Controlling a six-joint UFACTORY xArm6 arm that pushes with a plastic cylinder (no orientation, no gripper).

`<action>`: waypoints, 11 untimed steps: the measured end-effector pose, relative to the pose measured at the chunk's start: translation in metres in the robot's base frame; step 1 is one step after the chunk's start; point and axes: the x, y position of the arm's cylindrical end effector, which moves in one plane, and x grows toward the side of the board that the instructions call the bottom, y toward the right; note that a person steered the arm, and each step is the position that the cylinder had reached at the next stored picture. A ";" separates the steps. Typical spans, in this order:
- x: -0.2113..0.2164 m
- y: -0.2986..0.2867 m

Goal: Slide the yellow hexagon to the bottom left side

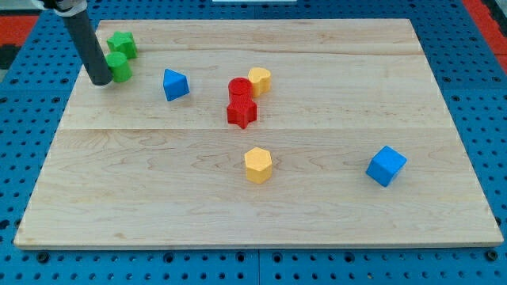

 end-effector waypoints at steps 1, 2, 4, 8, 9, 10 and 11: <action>-0.008 -0.006; -0.022 -0.006; -0.011 0.008; 0.108 0.171; 0.115 0.244; 0.136 0.267; 0.173 0.228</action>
